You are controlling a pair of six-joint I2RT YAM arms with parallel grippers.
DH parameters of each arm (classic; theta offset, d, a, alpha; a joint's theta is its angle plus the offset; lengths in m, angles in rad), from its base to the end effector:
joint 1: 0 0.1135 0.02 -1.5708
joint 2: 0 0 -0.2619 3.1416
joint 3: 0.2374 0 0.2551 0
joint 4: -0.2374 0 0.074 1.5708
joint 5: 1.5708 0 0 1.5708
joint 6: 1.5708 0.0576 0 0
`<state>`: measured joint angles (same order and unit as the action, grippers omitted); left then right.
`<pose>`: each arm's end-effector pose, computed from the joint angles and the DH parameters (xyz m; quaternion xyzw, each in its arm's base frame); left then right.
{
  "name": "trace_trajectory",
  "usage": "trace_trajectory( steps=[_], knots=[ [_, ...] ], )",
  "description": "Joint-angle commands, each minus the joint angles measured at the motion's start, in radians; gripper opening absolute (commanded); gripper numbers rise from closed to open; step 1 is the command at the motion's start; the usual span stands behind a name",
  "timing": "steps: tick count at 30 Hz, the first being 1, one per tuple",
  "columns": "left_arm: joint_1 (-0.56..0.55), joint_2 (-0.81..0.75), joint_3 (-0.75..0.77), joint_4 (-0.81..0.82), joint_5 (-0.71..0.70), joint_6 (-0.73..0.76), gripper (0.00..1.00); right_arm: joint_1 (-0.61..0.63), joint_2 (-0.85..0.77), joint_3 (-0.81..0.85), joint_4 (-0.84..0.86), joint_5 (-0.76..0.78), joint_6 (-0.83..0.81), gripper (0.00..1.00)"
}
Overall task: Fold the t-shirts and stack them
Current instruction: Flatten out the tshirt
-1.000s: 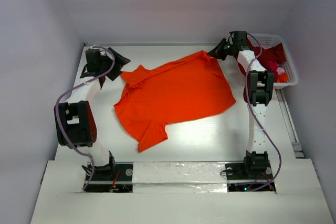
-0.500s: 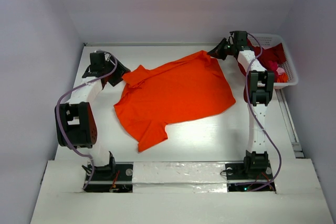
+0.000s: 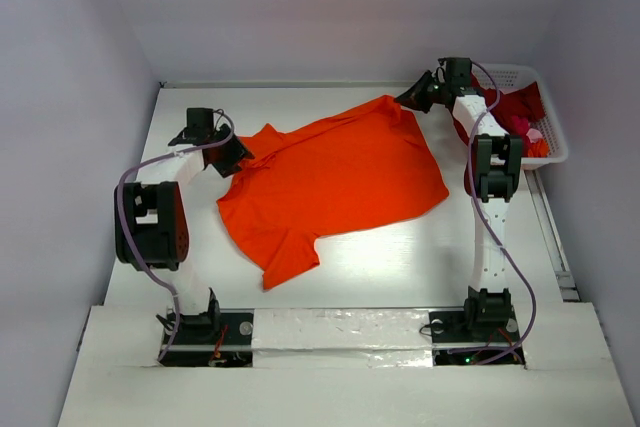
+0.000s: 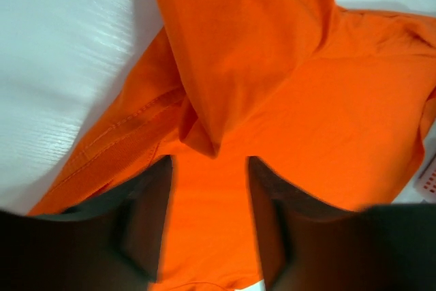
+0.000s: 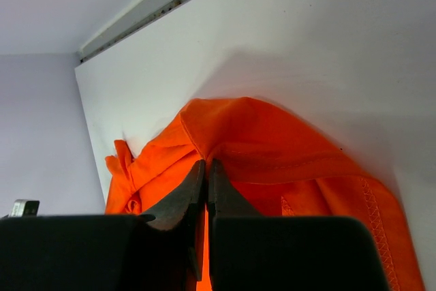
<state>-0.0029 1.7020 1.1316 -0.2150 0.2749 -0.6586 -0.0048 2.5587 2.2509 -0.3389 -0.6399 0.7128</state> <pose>0.3868 -0.0168 0.1982 -0.2450 0.8833 -0.2428 0.3174 0.5892 0.0316 0.1673 0.1671 0.8448 0.4108 0.2993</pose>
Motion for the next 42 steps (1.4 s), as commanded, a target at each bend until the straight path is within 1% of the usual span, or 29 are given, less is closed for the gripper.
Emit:
trace_trajectory(
  steps=[1, 2, 4, 12, 15, 16, 18, 19, 21, 22, 23, 29, 33, 40, 42],
  knots=[
    [-0.008, 0.011, 0.010, -0.017, -0.017, 0.027, 0.39, 0.008, -0.066, 0.047, 0.038, -0.027, 0.010, 0.00],
    [-0.008, 0.016, 0.010, -0.017, -0.017, 0.025, 0.37, 0.008, -0.066, 0.047, 0.038, -0.027, 0.010, 0.00],
    [-0.008, 0.024, 0.008, -0.014, -0.014, 0.025, 0.35, 0.008, -0.066, 0.047, 0.038, -0.027, 0.008, 0.00],
    [-0.026, 0.048, 0.005, 0.009, -0.017, 0.010, 0.36, 0.008, -0.064, 0.055, 0.041, -0.030, 0.011, 0.00],
    [-0.035, 0.058, 0.013, 0.011, -0.016, 0.005, 0.27, 0.008, -0.064, 0.053, 0.040, -0.030, 0.011, 0.00],
    [-0.035, 0.058, 0.016, 0.011, -0.016, 0.005, 0.21, 0.008, -0.066, 0.053, 0.040, -0.030, 0.011, 0.00],
    [-0.035, 0.058, 0.023, 0.008, -0.019, 0.004, 0.17, 0.008, -0.064, 0.055, 0.040, -0.030, 0.011, 0.00],
    [-0.035, 0.058, 0.026, 0.003, -0.020, 0.004, 0.13, 0.008, -0.064, 0.055, 0.040, -0.030, 0.011, 0.00],
    [-0.035, 0.059, 0.031, -0.001, -0.023, 0.004, 0.08, 0.008, -0.064, 0.055, 0.040, -0.030, 0.013, 0.00],
    [-0.035, 0.059, 0.033, -0.004, -0.022, 0.002, 0.02, 0.008, -0.063, 0.053, 0.043, -0.032, 0.014, 0.00],
    [-0.035, 0.058, 0.034, -0.006, -0.022, 0.002, 0.00, 0.008, -0.063, 0.053, 0.043, -0.033, 0.016, 0.00],
    [-0.035, 0.048, 0.072, -0.033, -0.051, 0.001, 0.00, 0.008, -0.068, 0.052, 0.043, -0.030, 0.016, 0.00],
    [-0.035, 0.051, 0.141, -0.058, -0.091, -0.009, 0.00, 0.008, -0.071, 0.045, 0.044, -0.030, 0.017, 0.00],
    [0.006, 0.082, 0.218, -0.076, -0.097, -0.027, 0.00, 0.008, -0.086, 0.029, 0.052, -0.032, 0.013, 0.00],
    [0.038, 0.096, 0.238, -0.078, -0.098, -0.027, 0.00, 0.008, -0.086, 0.027, 0.052, -0.032, 0.013, 0.00]
  ],
)
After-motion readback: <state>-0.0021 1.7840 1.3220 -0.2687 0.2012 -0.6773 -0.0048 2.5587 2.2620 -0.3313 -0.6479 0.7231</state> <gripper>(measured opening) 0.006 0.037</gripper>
